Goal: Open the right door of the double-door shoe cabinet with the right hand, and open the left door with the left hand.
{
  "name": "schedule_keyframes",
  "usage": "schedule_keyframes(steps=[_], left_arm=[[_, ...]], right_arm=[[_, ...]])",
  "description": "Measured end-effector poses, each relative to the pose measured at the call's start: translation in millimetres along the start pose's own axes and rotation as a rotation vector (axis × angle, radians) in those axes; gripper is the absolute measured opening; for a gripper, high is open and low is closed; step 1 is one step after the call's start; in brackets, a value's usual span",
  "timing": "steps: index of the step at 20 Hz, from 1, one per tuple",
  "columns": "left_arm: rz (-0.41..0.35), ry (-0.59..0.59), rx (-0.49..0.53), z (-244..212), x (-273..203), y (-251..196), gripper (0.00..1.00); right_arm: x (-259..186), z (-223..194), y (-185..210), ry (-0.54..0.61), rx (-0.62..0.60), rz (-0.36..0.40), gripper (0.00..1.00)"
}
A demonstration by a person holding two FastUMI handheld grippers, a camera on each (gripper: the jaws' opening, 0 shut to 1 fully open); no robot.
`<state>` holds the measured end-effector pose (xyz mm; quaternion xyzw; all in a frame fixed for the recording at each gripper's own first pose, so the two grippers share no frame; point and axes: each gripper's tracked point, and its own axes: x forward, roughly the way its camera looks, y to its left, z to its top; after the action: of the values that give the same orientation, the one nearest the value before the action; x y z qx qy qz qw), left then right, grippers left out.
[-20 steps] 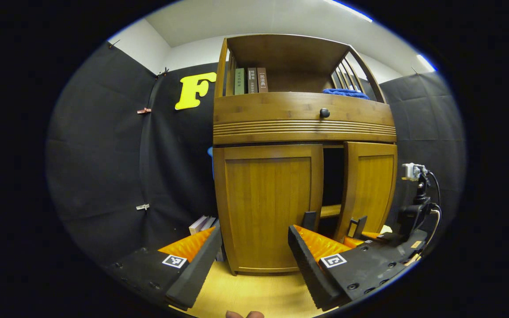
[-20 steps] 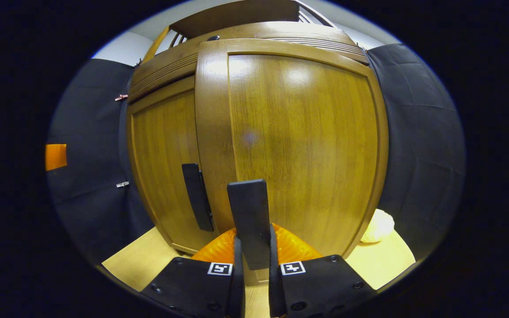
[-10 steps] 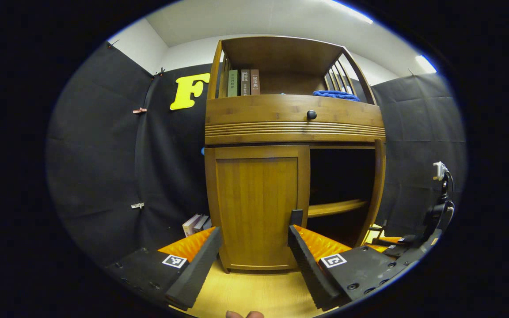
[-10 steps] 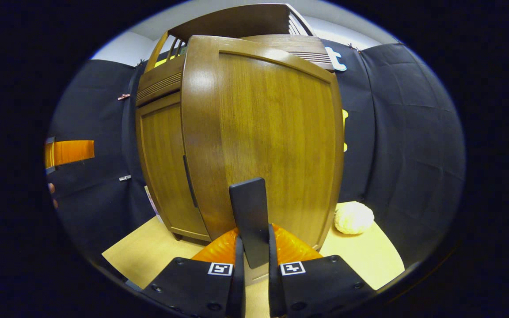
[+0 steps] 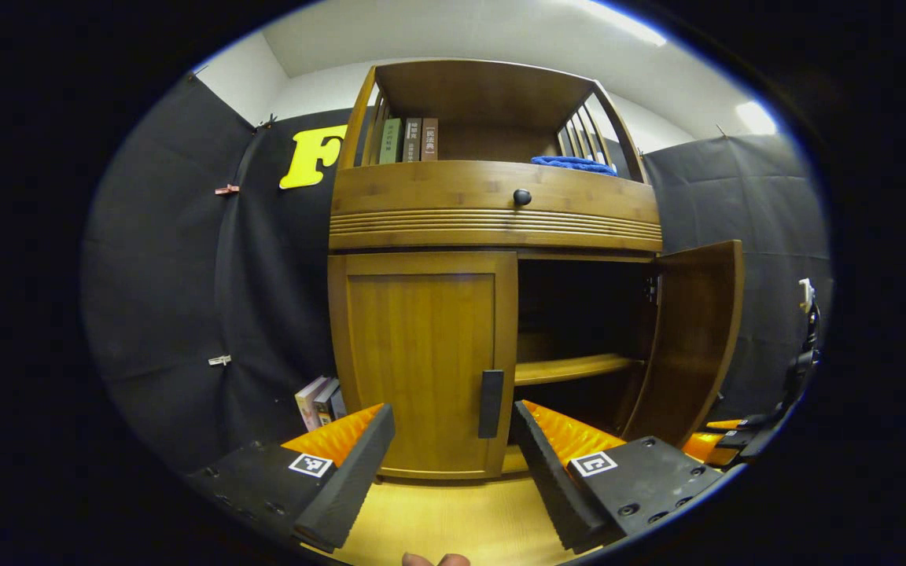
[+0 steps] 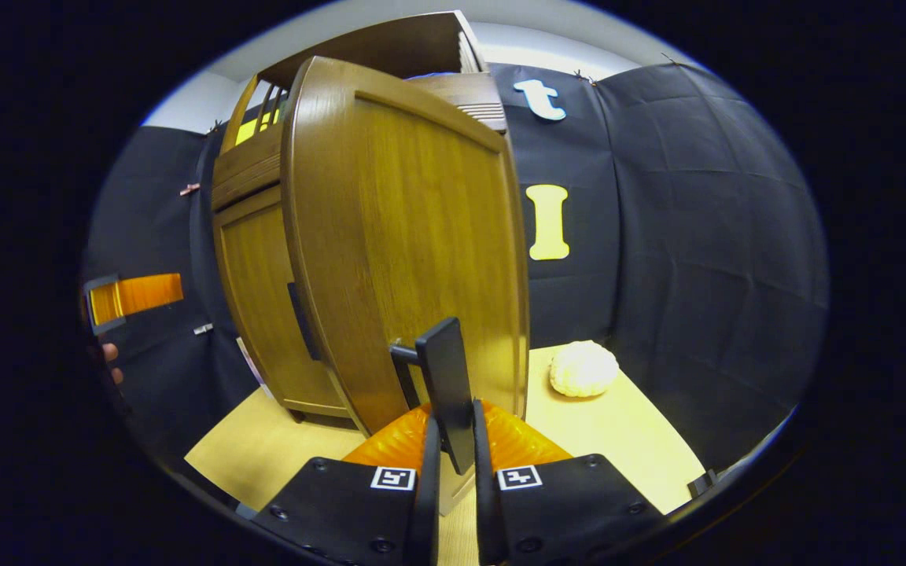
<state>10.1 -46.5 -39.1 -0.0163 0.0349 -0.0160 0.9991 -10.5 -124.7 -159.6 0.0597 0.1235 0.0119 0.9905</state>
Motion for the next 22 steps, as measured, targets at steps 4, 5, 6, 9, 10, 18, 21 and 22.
schedule_keyframes(steps=[4, 5, 6, 9, 10, 18, 21, 22], left_arm=[[-0.035, -0.003, -0.002, 2.9, 10.1, -16.2, 0.94], [-0.042, -0.003, -0.002, 1.1, 9.9, -19.1, 0.94], [-0.050, -0.003, -0.003, 0.8, 12.6, -22.3, 0.94], [-0.063, -0.003, 0.006, 1.3, 19.6, -28.8, 0.94], [-0.061, -0.003, 0.010, 0.0, 21.7, -29.5, 0.93], [-0.038, 0.006, 0.011, -6.1, 45.0, -35.3, 0.93], [-0.023, 0.004, 0.012, -8.5, 56.4, -35.9, 0.93], [-0.019, 0.001, 0.013, -9.4, 60.6, -36.4, 0.93]], right_arm=[[-10.6, 14.1, -21.7, 0.002, -0.012, -0.003, 0.22], [-13.4, 14.7, -32.6, 0.006, -0.022, -0.020, 0.20], [-15.0, 17.1, -42.1, 0.007, -0.027, -0.034, 0.18], [-18.0, 23.0, -68.2, 0.004, -0.016, -0.066, 0.18], [-20.0, 25.0, -77.0, 0.000, -0.015, -0.073, 0.18], [-27.0, 32.1, -111.9, -0.012, -0.019, -0.090, 0.18], [-29.1, 34.1, -118.4, -0.012, -0.036, -0.126, 0.18], [-32.5, 34.8, -124.5, -0.012, -0.041, -0.148, 0.18]])
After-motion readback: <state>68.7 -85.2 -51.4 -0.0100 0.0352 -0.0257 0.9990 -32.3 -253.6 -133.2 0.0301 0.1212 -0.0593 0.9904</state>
